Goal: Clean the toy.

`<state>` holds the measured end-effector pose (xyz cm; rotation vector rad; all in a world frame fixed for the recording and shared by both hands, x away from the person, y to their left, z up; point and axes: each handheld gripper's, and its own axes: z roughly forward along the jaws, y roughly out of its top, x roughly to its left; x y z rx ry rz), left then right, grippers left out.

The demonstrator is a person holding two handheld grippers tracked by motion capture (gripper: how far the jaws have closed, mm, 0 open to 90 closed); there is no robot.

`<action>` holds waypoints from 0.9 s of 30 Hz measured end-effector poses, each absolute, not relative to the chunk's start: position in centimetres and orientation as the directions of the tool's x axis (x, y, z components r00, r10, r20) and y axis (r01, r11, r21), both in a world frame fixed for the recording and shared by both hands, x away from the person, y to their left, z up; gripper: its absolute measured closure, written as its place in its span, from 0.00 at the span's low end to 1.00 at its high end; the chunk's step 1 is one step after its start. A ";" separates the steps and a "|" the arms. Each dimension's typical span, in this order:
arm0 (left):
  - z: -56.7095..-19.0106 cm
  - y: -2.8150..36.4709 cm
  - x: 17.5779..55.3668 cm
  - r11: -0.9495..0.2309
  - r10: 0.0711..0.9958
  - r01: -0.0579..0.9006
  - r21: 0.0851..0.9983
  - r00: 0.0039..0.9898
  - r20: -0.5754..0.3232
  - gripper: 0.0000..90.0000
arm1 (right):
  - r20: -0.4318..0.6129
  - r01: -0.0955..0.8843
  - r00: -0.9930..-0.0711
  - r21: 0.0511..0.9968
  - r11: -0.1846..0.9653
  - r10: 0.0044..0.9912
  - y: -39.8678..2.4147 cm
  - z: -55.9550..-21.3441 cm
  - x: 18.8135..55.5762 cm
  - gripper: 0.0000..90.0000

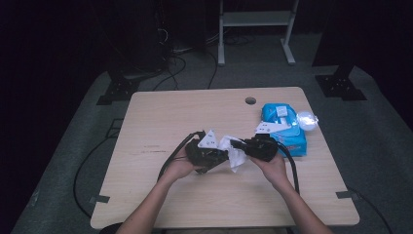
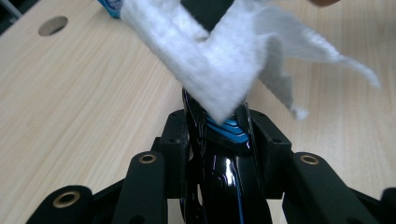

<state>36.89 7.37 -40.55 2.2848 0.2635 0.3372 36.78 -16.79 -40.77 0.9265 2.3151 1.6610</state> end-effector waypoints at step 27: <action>-39.8 8.4 36.9 -0.600 0.313 0.098 0.794 0.942 0.120 0.70 | 0.297 0.463 -0.768 0.870 0.170 0.568 -17.8 -42.9 37.5 0.95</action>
